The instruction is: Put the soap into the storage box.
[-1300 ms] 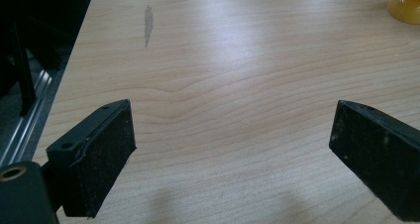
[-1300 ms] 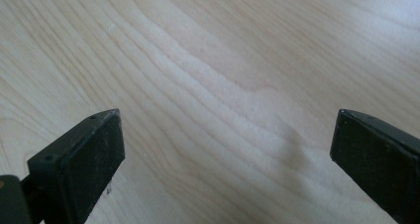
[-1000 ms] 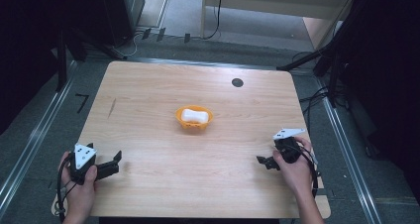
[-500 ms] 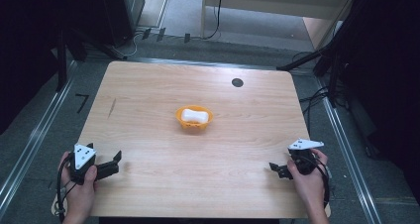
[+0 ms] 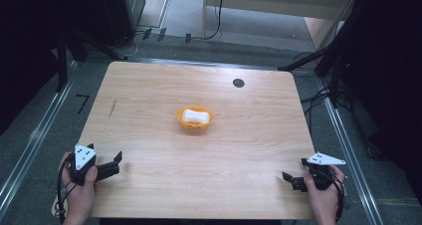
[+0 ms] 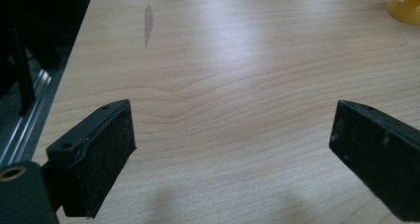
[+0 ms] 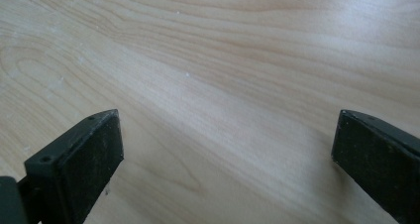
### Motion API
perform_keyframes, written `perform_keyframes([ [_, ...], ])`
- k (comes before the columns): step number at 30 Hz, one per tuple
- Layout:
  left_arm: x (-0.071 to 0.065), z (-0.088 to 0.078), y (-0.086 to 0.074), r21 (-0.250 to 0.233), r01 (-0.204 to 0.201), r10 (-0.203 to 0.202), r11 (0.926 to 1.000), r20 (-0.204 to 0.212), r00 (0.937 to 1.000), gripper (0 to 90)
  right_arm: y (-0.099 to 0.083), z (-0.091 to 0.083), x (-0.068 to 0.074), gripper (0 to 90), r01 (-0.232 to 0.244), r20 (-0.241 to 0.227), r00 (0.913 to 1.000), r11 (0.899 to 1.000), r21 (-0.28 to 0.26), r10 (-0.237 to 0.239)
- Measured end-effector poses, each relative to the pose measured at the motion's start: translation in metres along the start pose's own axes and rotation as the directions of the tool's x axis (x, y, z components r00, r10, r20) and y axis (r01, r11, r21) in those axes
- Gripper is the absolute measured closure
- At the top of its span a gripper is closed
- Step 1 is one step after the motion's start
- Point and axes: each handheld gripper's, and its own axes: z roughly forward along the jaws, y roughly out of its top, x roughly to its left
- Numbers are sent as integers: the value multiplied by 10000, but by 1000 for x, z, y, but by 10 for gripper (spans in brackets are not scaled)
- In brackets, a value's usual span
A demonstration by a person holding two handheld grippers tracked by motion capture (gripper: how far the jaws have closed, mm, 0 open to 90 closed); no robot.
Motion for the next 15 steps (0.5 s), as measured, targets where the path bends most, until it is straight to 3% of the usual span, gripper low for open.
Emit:
perform_keyframes([
  [9,0,0,0,31,-21,21,10000,10,10000,41,-20,-20,-6,0,-294,97,9995,9988,-397,299],
  [15,0,1,0,44,-14,14,10000,5,10000,41,-17,-23,-2,0,-217,176,9996,9965,-806,232],
])
